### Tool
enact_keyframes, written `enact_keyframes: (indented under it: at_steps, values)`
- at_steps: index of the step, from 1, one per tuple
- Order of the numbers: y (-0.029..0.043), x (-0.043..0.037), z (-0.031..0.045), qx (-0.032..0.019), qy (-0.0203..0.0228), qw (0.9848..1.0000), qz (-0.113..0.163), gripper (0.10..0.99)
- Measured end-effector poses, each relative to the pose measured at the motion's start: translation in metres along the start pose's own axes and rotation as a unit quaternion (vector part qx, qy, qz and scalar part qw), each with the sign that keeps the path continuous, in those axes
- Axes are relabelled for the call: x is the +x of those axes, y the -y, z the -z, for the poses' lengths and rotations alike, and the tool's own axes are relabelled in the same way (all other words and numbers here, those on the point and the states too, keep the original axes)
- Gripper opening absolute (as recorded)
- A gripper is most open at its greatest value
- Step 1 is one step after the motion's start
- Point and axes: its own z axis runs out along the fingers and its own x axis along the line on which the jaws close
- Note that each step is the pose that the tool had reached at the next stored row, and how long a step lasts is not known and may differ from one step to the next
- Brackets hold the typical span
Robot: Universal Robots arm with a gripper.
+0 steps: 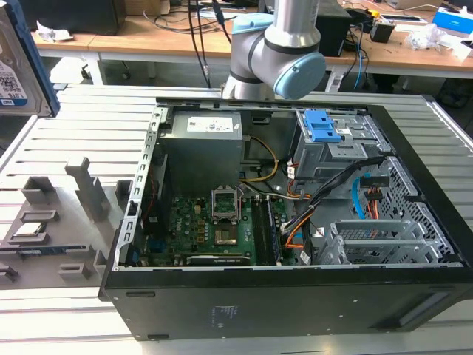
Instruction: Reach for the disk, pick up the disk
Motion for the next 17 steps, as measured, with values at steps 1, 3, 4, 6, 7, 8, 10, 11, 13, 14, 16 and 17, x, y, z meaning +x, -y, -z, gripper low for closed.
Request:
enact_keyframes:
  at_steps: [1, 3, 4, 6, 7, 8, 10, 11, 13, 14, 16, 17]
  values:
    - [0.0013, 0.0, 0.0, 0.0, 0.0, 1.0, 0.0, 0.369]
    - [0.0064, -0.0001, 0.0002, 0.0, 0.0, 1.0, 0.0, 0.369]
    - [0.009, -0.0002, 0.0003, 0.0, 0.0, 1.0, 0.0, 0.369]
    - [0.0215, -0.0005, 0.0008, 0.0, 0.0001, 1.0, 0.0, 0.369]
    - [0.0283, -0.0008, 0.0011, 0.0, 0.0, 1.0, 0.0, 0.369]
    - [0.0345, -0.0011, 0.0013, 0.0, 0.0, 1.0, 0.0, 0.369]
    - [0.0437, -0.0016, 0.0017, 0.0, 0.0, 1.0, 0.0, 0.369]
    - [0.0473, -0.0018, 0.0018, -0.0001, 0.0, 1.0, 0.0, 0.369]
    - [0.062, -0.0025, 0.0024, 0.0, 0.0, 1.0, 0.0, 0.369]
    - [0.067, -0.0027, 0.0026, -0.0001, 0.0, 1.0, 0.0, 0.369]
    - [0.0791, -0.0032, 0.003, 0.0, 0.0, 1.0, 0.0, 0.369]
    - [0.0867, -0.0035, 0.0033, -0.0001, 0.0, 1.0, 0.0, 0.369]
